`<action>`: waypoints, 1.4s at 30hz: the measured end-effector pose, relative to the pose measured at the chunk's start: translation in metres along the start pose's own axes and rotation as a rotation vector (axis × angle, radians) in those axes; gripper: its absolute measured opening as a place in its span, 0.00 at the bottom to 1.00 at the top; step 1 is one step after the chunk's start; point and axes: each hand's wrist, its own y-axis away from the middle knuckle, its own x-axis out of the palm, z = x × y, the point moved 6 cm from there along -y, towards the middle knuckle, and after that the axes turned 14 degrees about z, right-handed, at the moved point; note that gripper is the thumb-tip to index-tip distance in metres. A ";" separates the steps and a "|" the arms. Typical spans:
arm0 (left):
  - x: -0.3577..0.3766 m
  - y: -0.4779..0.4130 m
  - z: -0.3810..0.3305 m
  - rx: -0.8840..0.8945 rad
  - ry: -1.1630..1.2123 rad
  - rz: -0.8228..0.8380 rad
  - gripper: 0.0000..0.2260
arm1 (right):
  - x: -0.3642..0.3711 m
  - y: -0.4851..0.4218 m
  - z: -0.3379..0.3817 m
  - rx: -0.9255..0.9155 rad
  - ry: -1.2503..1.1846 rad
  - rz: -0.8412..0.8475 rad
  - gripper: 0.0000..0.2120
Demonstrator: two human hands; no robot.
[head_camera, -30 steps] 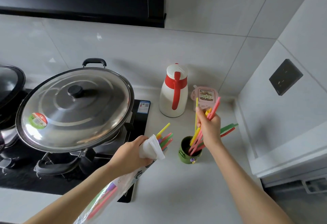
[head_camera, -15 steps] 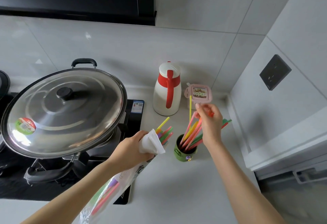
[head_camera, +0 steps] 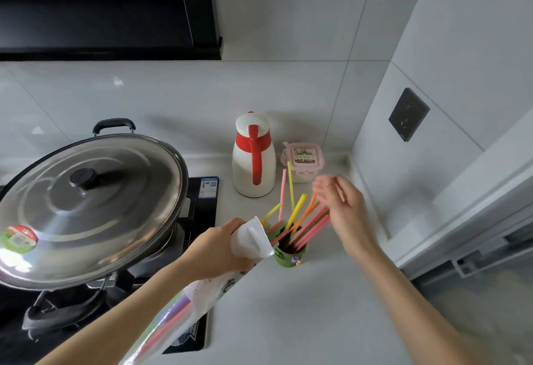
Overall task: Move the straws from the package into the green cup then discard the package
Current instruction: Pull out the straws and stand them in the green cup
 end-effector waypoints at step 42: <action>0.041 0.016 -0.005 -0.002 0.283 0.320 0.23 | 0.049 0.024 -0.035 0.292 -0.974 0.088 0.23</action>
